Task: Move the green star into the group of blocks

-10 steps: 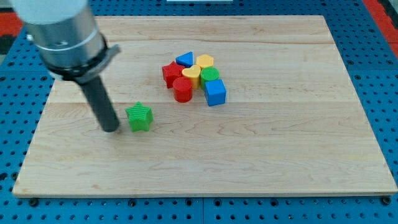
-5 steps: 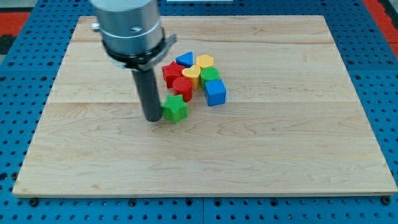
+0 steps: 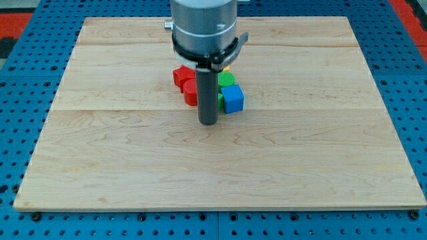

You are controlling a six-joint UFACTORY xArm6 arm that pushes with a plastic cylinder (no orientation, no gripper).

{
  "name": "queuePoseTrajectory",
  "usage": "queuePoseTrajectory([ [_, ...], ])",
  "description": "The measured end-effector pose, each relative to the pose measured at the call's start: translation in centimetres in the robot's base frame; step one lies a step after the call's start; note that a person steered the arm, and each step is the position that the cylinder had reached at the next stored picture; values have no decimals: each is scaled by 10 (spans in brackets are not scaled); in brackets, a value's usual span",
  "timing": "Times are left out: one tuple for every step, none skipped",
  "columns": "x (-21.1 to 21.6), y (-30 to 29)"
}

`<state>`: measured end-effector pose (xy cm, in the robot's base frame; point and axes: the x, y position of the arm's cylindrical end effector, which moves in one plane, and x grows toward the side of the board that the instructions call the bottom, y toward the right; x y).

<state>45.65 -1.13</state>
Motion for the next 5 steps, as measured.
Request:
queuePoseTrajectory([
  [-9, 6],
  [6, 10],
  [21, 10],
  [22, 10],
  [22, 10],
])
